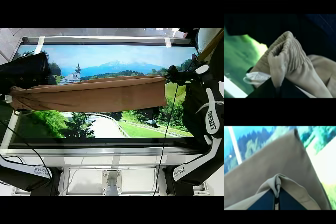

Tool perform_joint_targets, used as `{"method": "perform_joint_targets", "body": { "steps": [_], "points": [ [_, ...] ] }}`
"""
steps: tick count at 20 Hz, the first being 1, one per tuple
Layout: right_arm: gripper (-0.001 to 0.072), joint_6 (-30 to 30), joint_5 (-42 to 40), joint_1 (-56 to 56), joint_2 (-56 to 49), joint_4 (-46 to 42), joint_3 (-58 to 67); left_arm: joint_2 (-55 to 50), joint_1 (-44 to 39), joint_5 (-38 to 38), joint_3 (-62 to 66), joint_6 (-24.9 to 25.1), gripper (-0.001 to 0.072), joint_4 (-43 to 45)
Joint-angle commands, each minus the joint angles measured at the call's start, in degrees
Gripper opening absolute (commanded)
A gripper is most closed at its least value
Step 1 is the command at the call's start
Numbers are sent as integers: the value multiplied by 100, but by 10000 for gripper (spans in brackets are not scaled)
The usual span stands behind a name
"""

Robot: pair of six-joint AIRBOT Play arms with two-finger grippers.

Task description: Fold the clothes and pants, and hang the long-sleeved shirts on hangers.

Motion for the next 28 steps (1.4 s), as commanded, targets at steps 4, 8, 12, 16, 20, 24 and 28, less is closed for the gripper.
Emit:
{"method": "perform_joint_targets", "body": {
  "steps": [4,8,12,16,20,24,28],
  "points": [
    [15,382,-1082,157,-511,575,297,-452,-153,793,92,-608,16,74],
    [428,380,-1246,181,-503,581,304,-420,-229,918,111,-651,568,33],
    [428,367,-529,-48,-446,264,522,66,-238,920,118,-649,678,-129],
    [411,354,1054,-457,-446,-1005,1106,1036,-546,922,118,-321,676,-227],
    [411,227,1832,-682,-566,-999,1137,1646,-1738,916,118,1145,676,-227],
    [412,-734,2570,-1093,-1025,330,1137,1593,-3292,918,116,1862,676,-221],
    [412,-1217,2868,-1272,-1488,922,1137,1261,-4409,920,116,2413,676,-199]
  ]
}}
